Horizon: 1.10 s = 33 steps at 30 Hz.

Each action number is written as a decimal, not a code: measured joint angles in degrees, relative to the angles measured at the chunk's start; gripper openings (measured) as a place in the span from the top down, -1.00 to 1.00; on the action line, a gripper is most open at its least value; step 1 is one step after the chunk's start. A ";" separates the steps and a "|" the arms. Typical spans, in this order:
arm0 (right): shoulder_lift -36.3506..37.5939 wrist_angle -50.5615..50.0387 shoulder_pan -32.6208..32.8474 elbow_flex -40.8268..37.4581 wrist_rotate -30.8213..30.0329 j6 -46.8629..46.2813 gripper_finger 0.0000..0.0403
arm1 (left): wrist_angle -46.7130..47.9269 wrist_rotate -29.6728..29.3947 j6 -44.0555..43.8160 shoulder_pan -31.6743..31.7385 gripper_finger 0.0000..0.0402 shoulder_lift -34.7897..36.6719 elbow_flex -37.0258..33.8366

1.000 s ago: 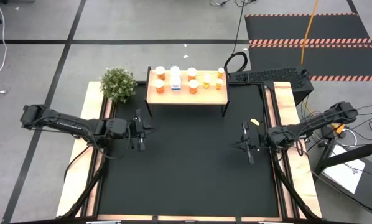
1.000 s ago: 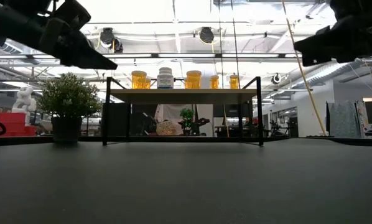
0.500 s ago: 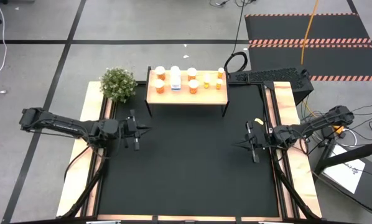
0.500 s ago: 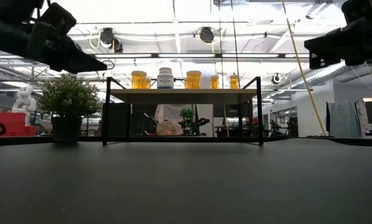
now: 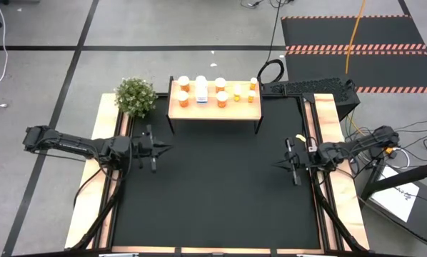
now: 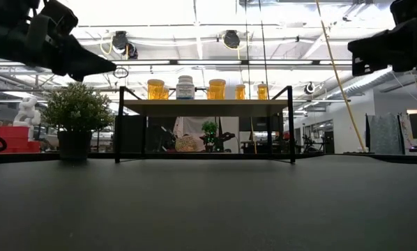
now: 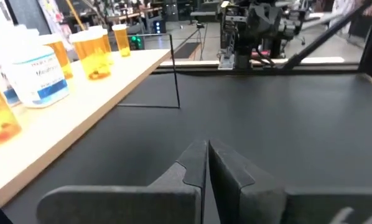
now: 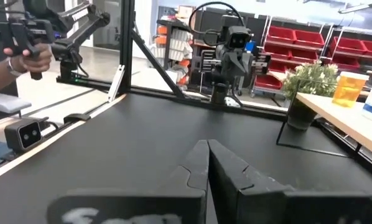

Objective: Pick and place medicine bottles onto shelf by color
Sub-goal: Return to home position

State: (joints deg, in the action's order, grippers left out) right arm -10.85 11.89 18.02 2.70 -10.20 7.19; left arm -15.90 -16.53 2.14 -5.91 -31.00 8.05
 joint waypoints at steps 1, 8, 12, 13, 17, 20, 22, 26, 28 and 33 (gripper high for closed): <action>1.17 -1.24 0.00 -0.02 0.00 0.07 1.00 | 0.18 0.00 1.14 0.00 0.89 0.00 0.00; 8.61 -8.25 -0.02 -0.07 3.28 1.00 1.00 | 2.58 0.05 0.93 0.00 0.89 -0.04 0.00; 10.83 -9.08 -0.06 -0.09 4.53 2.04 1.00 | 2.53 0.07 0.83 0.00 0.89 -0.04 0.00; 10.75 -9.21 -0.07 -0.09 4.58 2.33 1.00 | 2.44 0.07 0.79 -0.02 0.89 -0.04 0.00; 10.75 -9.53 -0.07 -0.09 4.73 3.60 1.00 | 2.36 0.15 0.26 0.00 0.89 -0.04 0.00; 10.71 -9.43 -0.19 -0.09 5.75 5.35 1.00 | 2.49 0.13 0.47 -0.02 0.89 -0.02 0.00; 10.68 -9.48 -0.79 -0.09 6.02 5.72 1.00 | 2.38 0.05 1.32 -0.02 0.89 -0.03 0.00; 10.68 -10.10 -3.18 -0.13 6.09 5.93 1.00 | 2.12 -0.02 2.70 0.00 0.89 -0.04 0.01; 10.68 -10.26 -4.64 -0.13 7.25 5.93 1.00 | 2.12 -0.02 2.73 0.00 0.89 -0.02 0.00; 10.66 -8.97 -9.35 -0.13 13.78 5.89 1.00 | 2.12 -0.04 2.99 -0.01 0.89 -0.02 0.02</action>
State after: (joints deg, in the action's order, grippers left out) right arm -0.19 2.92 8.67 2.57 3.58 13.08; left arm -13.78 -16.57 5.13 -5.92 -31.03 8.08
